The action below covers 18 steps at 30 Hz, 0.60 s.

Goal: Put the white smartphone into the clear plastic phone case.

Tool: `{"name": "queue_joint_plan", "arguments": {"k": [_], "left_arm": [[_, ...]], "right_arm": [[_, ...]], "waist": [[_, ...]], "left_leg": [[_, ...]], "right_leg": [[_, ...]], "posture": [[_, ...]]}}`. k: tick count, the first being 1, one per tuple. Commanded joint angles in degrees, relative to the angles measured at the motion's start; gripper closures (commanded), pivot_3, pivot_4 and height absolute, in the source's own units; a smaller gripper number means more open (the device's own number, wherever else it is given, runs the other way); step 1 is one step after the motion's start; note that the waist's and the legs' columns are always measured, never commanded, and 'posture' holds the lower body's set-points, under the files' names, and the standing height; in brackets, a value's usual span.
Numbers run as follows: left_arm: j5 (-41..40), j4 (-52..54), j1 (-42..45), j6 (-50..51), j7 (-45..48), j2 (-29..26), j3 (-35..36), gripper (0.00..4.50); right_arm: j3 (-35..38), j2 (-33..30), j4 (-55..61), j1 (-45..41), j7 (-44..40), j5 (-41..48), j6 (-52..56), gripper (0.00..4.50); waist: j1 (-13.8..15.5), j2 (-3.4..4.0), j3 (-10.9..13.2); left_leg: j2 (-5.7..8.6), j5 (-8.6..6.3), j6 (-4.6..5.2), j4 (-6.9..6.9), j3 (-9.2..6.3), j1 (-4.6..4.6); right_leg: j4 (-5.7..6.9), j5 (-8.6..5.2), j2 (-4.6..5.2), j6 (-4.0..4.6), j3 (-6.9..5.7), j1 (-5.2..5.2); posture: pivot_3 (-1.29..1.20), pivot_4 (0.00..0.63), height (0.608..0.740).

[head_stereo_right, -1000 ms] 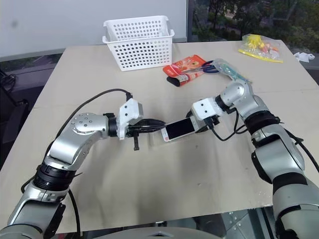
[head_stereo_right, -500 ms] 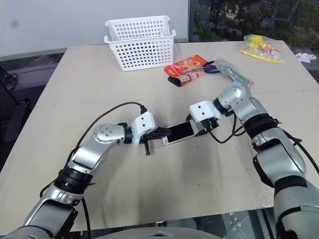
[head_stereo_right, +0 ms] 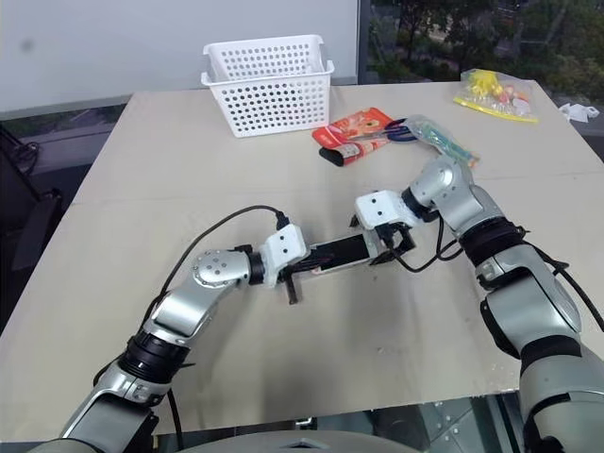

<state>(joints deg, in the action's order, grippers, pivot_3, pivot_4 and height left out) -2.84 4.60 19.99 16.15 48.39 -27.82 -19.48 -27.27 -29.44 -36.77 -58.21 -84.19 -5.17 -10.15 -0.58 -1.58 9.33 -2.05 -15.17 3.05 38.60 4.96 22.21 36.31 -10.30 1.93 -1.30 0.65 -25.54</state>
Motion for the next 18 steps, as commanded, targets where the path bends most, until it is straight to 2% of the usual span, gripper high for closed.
{"name": "queue_joint_plan", "arguments": {"k": [1,5,7,8,9,10,13,15,18], "left_arm": [[2.9,-3.1,-2.5,3.9,0.2,-0.6,-3.4,4.5],[3.2,-3.1,-2.4,3.7,-0.5,-0.8,-2.8,4.5],[0.2,-1.2,-1.9,4.7,-2.1,0.8,0.6,4.5],[-2.7,0.4,-1.3,5.2,-2.9,2.3,3.3,4.5],[-7.1,2.9,-0.5,7.0,-3.4,4.3,6.8,4.5],[-10.8,5.3,0.5,8.9,-3.9,5.7,9.8,4.5],[-16.3,10.2,2.8,14.2,-4.9,5.8,15.5,4.5],[-18.0,12.1,3.7,19.4,-4.8,2.4,17.9,4.5],[-17.9,12.7,4.9,27.5,-4.2,-5.9,20.1,4.5]], "right_arm": [[4.2,-1.2,0.2,-2.5,2.0,0.8,1.1,0.04],[6.4,-5.7,3.7,-1.1,-1.1,2.0,5.9,0.04],[6.2,-8.2,5.5,1.0,-2.3,1.6,7.0,0.04],[6.1,-9.2,6.5,2.1,-2.8,1.7,7.8,0.42],[6.0,-10.2,7.8,3.5,-3.7,1.9,8.5,0.55],[5.6,-11.1,9.0,4.7,-4.4,1.7,9.4,0.84],[4.5,-12.0,10.7,6.8,-3.3,-0.2,10.0,2.27],[3.8,-11.6,10.2,7.1,-1.8,-1.7,9.3,3.23],[2.9,-10.5,9.1,6.8,0.3,-3.6,9.1,4.48]], "waist": [[0.0,0.0,0.0],[0.0,0.01,0.0],[-0.1,0.01,-0.1],[0.0,0.01,-0.1],[0.0,0.0,-0.1],[0.0,-0.02,-0.1],[-0.4,-0.04,0.0],[-0.8,-0.02,0.0],[-1.6,-0.06,0.0]], "left_leg": [[0.01,0.0,0.0,0.0,0.02,-0.05],[0.01,0.0,0.0,0.0,0.04,-0.37],[0.01,0.0,0.01,0.0,0.05,-0.39],[0.01,-0.01,0.01,-0.01,0.06,-0.4],[0.01,-0.01,0.01,-0.01,0.04,-0.39],[0.0,-0.01,0.01,0.0,0.03,-0.34],[0.0,0.0,0.01,0.04,0.05,-0.06],[-0.03,0.0,0.01,0.04,0.05,-0.05],[-0.04,0.0,0.01,-0.06,0.02,-0.18]], "right_leg": [[0.02,0.0,0.01,0.0,0.02,0.03],[0.05,-0.01,0.04,-0.01,0.06,0.31],[0.05,-0.01,0.06,-0.01,0.07,0.31],[0.05,-0.01,0.07,-0.01,0.07,0.32],[0.05,-0.01,0.07,-0.01,0.06,0.32],[0.05,-0.01,0.07,-0.01,0.05,0.28],[0.18,0.0,0.04,-0.02,0.1,-0.04],[0.26,0.04,-0.07,-0.1,0.14,-0.13],[0.31,0.04,-0.18,-0.13,0.16,-0.09]], "posture": [[0.0,0.15,0.74],[0.0,0.15,0.74],[0.0,0.15,0.74],[0.0,0.15,0.74],[0.0,0.15,0.74],[0.0,0.15,0.74],[0.0,0.15,0.74],[0.0,0.15,0.74],[0.0,0.15,0.74]]}}
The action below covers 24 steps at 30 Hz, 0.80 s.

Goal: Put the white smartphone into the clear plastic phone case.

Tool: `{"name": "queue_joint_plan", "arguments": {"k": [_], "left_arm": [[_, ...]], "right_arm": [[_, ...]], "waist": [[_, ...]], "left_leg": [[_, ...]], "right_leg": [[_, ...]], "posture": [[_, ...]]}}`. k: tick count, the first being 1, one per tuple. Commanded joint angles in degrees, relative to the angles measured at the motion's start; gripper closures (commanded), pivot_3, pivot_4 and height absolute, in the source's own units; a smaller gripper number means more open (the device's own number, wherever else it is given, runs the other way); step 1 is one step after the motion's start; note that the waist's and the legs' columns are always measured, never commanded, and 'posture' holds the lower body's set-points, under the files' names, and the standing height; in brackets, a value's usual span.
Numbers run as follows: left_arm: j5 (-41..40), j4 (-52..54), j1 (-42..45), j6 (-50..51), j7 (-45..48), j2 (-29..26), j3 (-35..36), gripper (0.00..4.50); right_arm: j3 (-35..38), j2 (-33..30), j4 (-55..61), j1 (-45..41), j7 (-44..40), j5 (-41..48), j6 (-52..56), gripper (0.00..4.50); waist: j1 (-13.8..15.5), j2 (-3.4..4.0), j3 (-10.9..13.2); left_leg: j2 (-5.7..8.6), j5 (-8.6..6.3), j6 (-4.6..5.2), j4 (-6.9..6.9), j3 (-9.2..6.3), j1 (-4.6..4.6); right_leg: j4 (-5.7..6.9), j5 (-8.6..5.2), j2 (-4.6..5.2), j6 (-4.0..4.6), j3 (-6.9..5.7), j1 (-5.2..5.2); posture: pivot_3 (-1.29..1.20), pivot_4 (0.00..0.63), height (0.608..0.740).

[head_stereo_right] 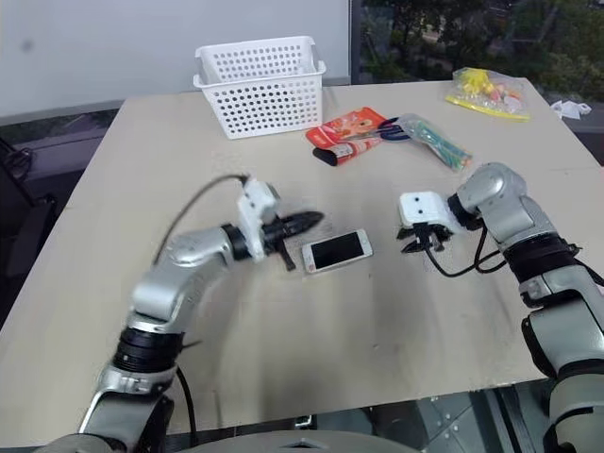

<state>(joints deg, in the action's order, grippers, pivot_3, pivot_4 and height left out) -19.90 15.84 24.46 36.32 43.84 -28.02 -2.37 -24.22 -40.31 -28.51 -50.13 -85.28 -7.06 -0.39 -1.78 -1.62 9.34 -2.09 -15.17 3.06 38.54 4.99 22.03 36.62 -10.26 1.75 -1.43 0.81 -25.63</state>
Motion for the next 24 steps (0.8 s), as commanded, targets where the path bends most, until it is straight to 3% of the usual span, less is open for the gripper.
{"name": "queue_joint_plan", "arguments": {"k": [1,5,7,12,17,24], "left_arm": [[-1.8,1.9,0.4,9.9,0.7,-7.8,3.4,4.5],[-1.6,6.5,-4.8,14.6,6.4,-18.4,-1.8,4.5],[-1.4,8.2,-6.8,15.1,6.9,-19.9,-4.9,4.5],[0.0,8.6,-6.5,15.8,5.5,-18.3,-11.2,4.5],[9.0,0.3,0.6,10.0,1.9,-13.9,-18.7,4.5],[11.1,-3.3,4.9,7.0,3.6,-10.9,-20.3,4.5]], "right_arm": [[-0.5,0.7,0.4,-1.5,1.8,-2.5,-1.2,4.48],[-1.3,2.7,-1.6,-2.4,3.0,-4.5,-2.2,4.48],[-1.4,4.0,-1.7,-2.9,3.3,-4.7,-1.9,4.48],[-1.6,6.9,-1.1,-3.8,3.3,-5.0,-1.1,4.48],[-2.5,11.5,5.1,-1.5,2.7,-3.3,2.8,4.48],[-2.3,18.0,10.1,0.0,8.2,-3.9,7.6,4.48]], "waist": [[-0.6,0.0,0.0],[-0.8,-0.04,0.1],[-0.6,-0.02,0.1],[0.1,-0.2,0.2],[1.5,-0.16,0.2],[2.0,-0.1,0.1]], "left_leg": [[-0.03,0.0,0.0,-0.01,-0.01,-0.01],[-0.06,0.0,-0.01,-0.08,0.01,-0.04],[-0.03,0.0,-0.01,-0.13,0.07,-0.06],[0.0,0.01,-0.03,-0.07,0.07,0.02],[0.15,0.07,-0.12,-0.05,0.06,-0.07],[0.23,0.22,-0.28,0.13,0.04,-0.28]], "right_leg": [[0.0,-0.03,-0.08,0.02,0.0,0.0],[0.03,-0.23,-0.09,0.0,0.02,-0.04],[0.03,-0.23,0.01,0.09,0.08,-0.06],[-0.02,-0.17,0.08,0.18,0.04,-0.04],[0.01,-0.17,0.14,0.18,0.05,0.07],[0.13,-0.24,0.18,0.03,0.2,0.27]], "posture": [[0.0,0.15,0.74],[0.0,0.15,0.74],[0.0,0.15,0.74],[0.0,0.15,0.74],[0.0,0.15,0.74],[0.0,0.15,0.74]]}}
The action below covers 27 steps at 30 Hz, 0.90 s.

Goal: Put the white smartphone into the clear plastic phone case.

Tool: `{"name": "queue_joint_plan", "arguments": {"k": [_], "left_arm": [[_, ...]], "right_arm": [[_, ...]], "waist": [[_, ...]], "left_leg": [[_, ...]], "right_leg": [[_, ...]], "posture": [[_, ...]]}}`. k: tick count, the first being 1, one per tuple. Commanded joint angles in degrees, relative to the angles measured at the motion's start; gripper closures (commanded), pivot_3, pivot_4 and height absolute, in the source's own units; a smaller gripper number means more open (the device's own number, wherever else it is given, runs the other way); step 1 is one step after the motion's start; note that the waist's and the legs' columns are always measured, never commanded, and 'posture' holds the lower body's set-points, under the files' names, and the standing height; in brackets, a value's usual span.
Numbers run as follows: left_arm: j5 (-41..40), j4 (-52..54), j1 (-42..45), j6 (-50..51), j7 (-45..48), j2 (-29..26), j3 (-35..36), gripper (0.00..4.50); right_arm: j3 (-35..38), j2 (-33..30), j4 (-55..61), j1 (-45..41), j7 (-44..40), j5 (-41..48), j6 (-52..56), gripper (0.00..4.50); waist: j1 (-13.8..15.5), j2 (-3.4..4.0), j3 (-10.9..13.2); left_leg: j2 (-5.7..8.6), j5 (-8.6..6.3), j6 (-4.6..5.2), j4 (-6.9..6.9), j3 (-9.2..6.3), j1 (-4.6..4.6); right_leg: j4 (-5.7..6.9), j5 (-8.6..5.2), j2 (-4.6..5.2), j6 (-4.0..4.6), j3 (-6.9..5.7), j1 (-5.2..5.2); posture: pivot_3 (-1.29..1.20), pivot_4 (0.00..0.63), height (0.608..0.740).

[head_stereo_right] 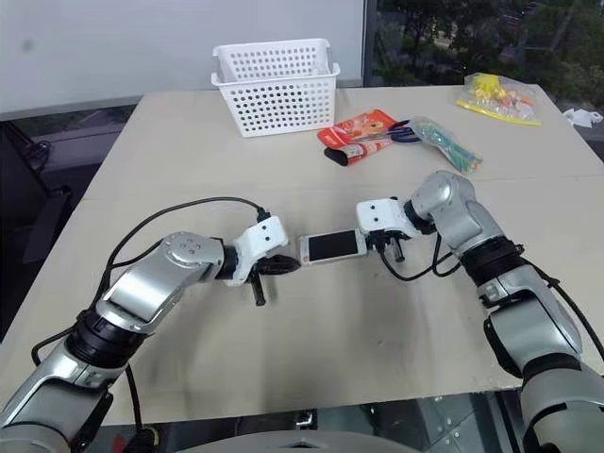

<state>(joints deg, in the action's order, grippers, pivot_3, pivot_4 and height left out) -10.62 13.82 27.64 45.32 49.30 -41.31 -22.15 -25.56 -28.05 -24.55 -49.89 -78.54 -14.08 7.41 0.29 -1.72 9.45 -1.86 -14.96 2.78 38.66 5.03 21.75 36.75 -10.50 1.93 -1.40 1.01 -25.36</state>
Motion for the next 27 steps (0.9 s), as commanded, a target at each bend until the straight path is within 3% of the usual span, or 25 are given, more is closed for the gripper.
{"name": "queue_joint_plan", "arguments": {"k": [1,6,11,17,20,24,27], "left_arm": [[1.9,-1.0,1.2,-2.1,-1.4,1.9,-0.2,4.5],[-0.1,1.4,-2.3,-1.3,0.3,-1.1,5.6,4.5],[-7.4,3.7,-3.4,1.5,2.3,-2.8,17.1,4.5],[-9.8,2.2,-1.0,1.5,3.6,-4.6,20.0,4.5],[-8.7,0.1,1.1,0.3,1.4,-2.3,19.1,4.5],[-10.7,0.8,2.2,-1.9,-1.0,7.1,16.5,4.5],[-9.5,-0.3,0.8,-4.2,-2.0,12.6,12.7,4.5]], "right_arm": [[-0.6,5.7,6.2,-0.1,2.2,2.9,0.0,4.48],[2.7,1.9,6.3,1.3,4.8,2.1,0.0,4.48],[8.6,-2.9,7.5,3.7,8.6,4.7,0.0,4.48],[14.8,-3.7,7.2,6.1,17.2,7.6,-0.1,4.48],[17.8,-2.3,8.2,8.3,20.9,10.5,-1.3,4.48],[25.1,4.8,16.8,15.0,22.1,24.8,6.0,4.48],[26.0,6.7,22.5,22.3,20.0,31.2,9.2,4.48]], "waist": [[-0.3,0.0,0.0],[-1.2,0.01,0.0],[-1.2,-0.08,0.1],[-1.2,-0.08,0.1],[-1.0,-0.08,0.1],[-0.8,-0.08,0.1],[-0.6,-0.09,0.1]], "left_leg": [[0.0,0.0,0.0,0.0,-0.01,-0.02],[-0.14,0.03,-0.05,-0.01,-0.22,-0.03],[-0.31,0.31,-0.46,-0.01,-0.34,0.22],[-0.27,0.08,-0.19,-0.37,-0.49,0.46],[-0.26,0.02,-0.11,-0.36,-0.68,1.0],[-0.22,0.01,-0.11,-0.33,-0.81,1.14],[-0.2,0.01,-0.09,-0.3,-0.91,1.13]], "right_leg": [[0.0,0.01,0.0,0.01,0.0,0.02],[0.01,0.03,-0.04,0.04,-0.18,-0.01],[0.1,0.3,-0.28,0.42,-0.36,-0.3],[-0.06,0.23,-0.35,0.36,-0.42,-0.5],[-0.23,0.19,-0.34,0.31,-0.59,-0.83],[-0.4,0.21,-0.27,0.28,-0.76,-0.79],[-0.55,0.23,-0.22,0.25,-0.87,-0.61]], "posture": [[0.0,0.15,0.74],[0.0,0.15,0.74],[0.0,0.15,0.74],[0.0,0.15,0.74],[0.0,0.15,0.74],[0.0,0.15,0.74],[0.0,0.15,0.74]]}}
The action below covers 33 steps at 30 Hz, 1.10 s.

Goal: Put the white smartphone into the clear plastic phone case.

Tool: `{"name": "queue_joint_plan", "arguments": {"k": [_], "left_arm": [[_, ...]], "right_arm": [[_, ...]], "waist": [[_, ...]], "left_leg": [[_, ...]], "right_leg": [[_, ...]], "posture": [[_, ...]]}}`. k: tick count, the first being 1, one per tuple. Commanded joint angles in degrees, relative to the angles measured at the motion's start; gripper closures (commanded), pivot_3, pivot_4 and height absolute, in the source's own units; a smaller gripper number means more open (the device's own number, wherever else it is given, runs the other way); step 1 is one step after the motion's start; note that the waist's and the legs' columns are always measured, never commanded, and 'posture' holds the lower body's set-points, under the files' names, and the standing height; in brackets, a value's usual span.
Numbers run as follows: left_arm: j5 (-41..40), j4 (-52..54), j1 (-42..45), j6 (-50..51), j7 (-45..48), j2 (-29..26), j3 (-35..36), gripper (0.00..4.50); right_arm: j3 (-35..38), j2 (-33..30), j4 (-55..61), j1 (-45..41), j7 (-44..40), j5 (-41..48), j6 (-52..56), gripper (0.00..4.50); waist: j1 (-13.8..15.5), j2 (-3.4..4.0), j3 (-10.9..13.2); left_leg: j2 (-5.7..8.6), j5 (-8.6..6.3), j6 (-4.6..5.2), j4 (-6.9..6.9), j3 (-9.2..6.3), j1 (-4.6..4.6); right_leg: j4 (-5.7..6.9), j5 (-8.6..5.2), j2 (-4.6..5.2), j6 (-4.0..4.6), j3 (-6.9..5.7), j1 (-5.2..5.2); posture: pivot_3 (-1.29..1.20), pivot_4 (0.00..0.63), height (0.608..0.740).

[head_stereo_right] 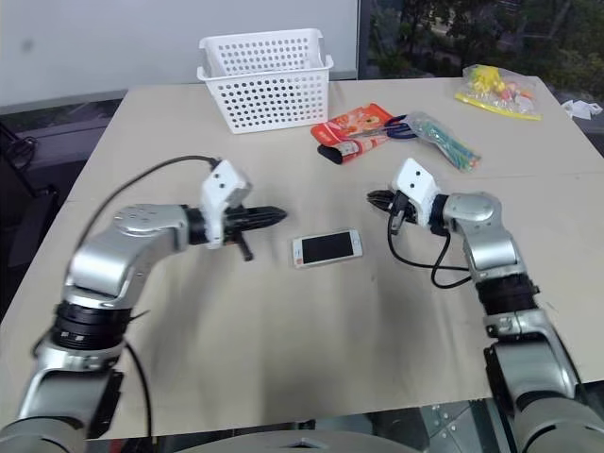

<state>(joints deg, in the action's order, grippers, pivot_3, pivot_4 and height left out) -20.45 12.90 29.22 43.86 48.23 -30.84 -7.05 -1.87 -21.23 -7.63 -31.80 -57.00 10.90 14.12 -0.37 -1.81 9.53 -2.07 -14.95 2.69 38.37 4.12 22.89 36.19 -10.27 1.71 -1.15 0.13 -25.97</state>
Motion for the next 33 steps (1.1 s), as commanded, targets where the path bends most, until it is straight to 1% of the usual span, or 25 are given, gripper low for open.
{"name": "queue_joint_plan", "arguments": {"k": [1,4,7,10,12,20,24,29,33], "left_arm": [[1.0,0.2,-1.2,-3.4,-0.8,2.8,-3.6,4.5],[1.4,-0.7,-2.1,-4.3,-0.9,4.3,-5.2,4.5],[3.1,-2.5,-3.8,-5.6,-0.8,4.3,-7.4,4.5],[5.4,-4.4,-5.4,-7.7,-0.7,3.3,-9.2,4.5],[6.3,-5.3,-5.9,-8.6,-0.8,3.0,-9.6,4.5],[9.0,-8.7,-6.7,-11.5,-2.0,2.9,-9.8,4.5],[9.1,-8.9,-7.0,-11.7,-2.1,3.2,-9.6,4.5],[9.1,-8.7,-7.2,-11.4,-2.0,3.3,-9.8,4.5],[9.3,-8.8,-7.3,-11.4,-1.8,3.0,-9.9,4.5]], "right_arm": [[2.2,-0.2,6.6,6.1,-1.9,7.3,3.2,4.48],[2.1,-0.9,8.3,9.0,-1.3,9.4,5.1,4.48],[0.9,-2.7,11.3,11.7,-2.6,11.4,8.1,4.48],[-0.1,-1.9,12.7,12.6,-1.3,12.0,8.2,4.48],[-1.0,-1.5,12.7,13.1,-0.9,11.3,7.4,4.48],[-5.9,-2.7,1.6,13.4,-1.8,3.0,-5.2,4.48],[-5.9,-1.7,-3.3,12.0,-0.3,1.8,-8.7,4.48],[-6.7,-1.0,-8.9,10.6,1.7,-1.1,-12.9,4.48],[-7.7,-0.5,-10.8,10.0,1.7,-1.9,-13.6,4.48]], "waist": [[0.1,0.0,0.0],[-0.3,0.0,0.0],[-0.5,0.01,0.0],[-0.5,0.0,0.0],[-0.4,0.0,0.0],[-0.4,-0.01,0.0],[-0.4,-0.06,-0.1],[-0.5,-0.06,-0.1],[-0.5,-0.08,-0.2]], "left_leg": [[0.03,0.0,0.01,0.0,-0.02,-0.03],[0.04,0.0,0.01,0.04,-0.01,-0.07],[0.02,0.01,0.02,0.07,0.02,-0.19],[-0.03,0.01,0.01,0.08,0.01,-0.47],[-0.04,0.02,0.01,0.09,-0.02,-0.48],[0.01,0.02,0.01,0.13,0.11,-0.56],[0.02,0.02,0.01,0.14,0.19,-0.71],[-0.02,0.02,0.01,0.13,0.22,-1.11],[-0.03,0.02,0.01,0.13,0.21,-1.17]], "right_leg": [[0.0,0.0,0.02,-0.01,-0.02,0.05],[-0.01,0.01,0.05,-0.03,-0.02,0.09],[0.05,-0.1,-0.01,-0.14,0.02,0.11],[0.23,-0.18,-0.13,-0.07,0.06,0.27],[0.31,-0.18,-0.16,-0.06,0.06,0.26],[0.33,-0.19,-0.06,-0.06,0.21,0.34],[0.31,-0.19,-0.04,-0.07,0.3,0.46],[0.35,-0.2,-0.08,-0.07,0.33,0.76],[0.37,-0.2,-0.11,-0.07,0.37,0.81]], "posture": [[0.0,0.15,0.74],[0.0,0.15,0.74],[0.0,0.15,0.74],[0.0,0.15,0.74],[0.0,0.15,0.74],[0.0,0.15,0.74],[0.0,0.15,0.74],[0.0,0.15,0.74],[0.0,0.15,0.74]]}}
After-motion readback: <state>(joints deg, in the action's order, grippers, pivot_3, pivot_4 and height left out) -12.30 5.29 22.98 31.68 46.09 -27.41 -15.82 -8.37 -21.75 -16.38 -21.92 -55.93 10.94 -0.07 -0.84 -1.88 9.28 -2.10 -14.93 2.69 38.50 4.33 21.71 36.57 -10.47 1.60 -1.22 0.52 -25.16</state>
